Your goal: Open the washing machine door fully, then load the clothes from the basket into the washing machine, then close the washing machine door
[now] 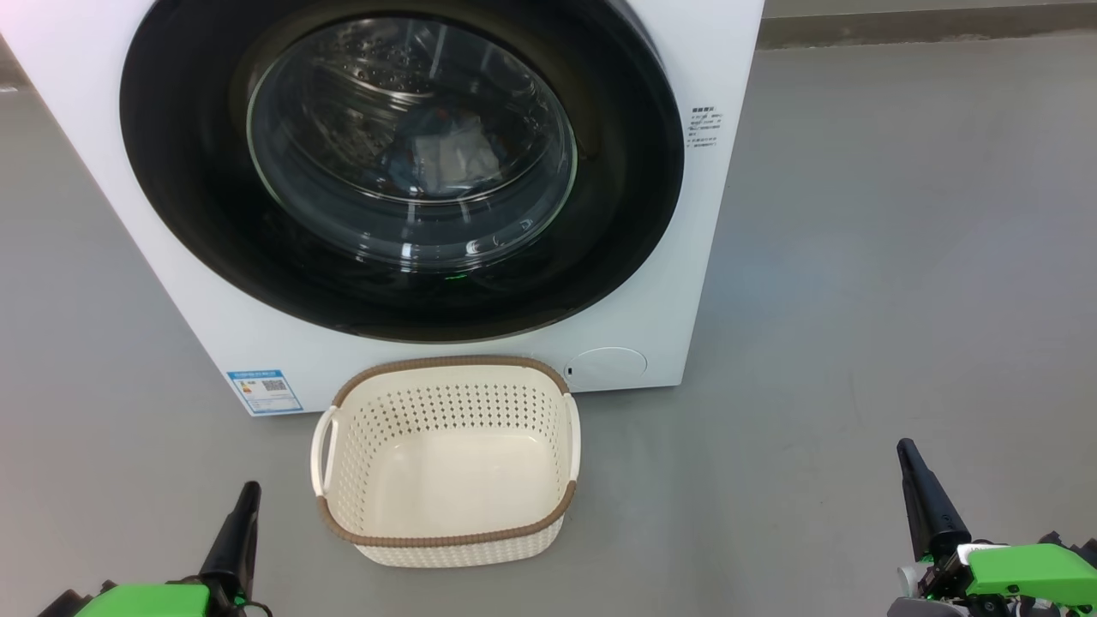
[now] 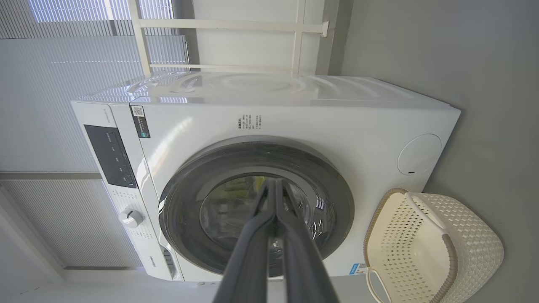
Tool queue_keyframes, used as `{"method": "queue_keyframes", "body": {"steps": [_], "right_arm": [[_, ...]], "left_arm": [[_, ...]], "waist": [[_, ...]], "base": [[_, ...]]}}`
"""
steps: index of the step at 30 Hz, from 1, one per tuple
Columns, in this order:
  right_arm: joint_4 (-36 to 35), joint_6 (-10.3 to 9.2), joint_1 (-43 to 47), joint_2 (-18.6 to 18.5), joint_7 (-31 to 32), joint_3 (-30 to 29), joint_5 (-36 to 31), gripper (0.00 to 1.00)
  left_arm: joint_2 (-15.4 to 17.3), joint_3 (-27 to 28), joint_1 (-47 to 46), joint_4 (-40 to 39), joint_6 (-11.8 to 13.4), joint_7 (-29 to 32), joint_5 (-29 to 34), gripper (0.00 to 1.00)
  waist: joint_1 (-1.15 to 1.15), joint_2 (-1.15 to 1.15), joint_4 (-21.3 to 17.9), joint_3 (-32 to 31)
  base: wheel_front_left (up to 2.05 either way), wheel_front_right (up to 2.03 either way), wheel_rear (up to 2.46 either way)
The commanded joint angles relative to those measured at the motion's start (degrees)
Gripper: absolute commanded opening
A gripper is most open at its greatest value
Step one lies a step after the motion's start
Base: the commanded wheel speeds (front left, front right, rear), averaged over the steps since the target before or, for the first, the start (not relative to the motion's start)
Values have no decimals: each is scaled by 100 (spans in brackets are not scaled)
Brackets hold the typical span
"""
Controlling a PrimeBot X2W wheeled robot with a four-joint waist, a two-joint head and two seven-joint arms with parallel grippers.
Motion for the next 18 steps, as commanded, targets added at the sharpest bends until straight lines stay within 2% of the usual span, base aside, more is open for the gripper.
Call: {"method": "queue_keyframes", "body": {"steps": [1,18], "right_arm": [[-141,9,-234,-14,41,126,8,0],[-141,9,-234,-11,45,121,4,0]], "left_arm": [[109,196,-240,-111,-57,34,-43,0],[109,196,-240,-111,-57,34,-43,0]], "waist": [[0,0,0,0],[0,0,0,0]], "base": [[0,0,0],[0,0,0]]}}
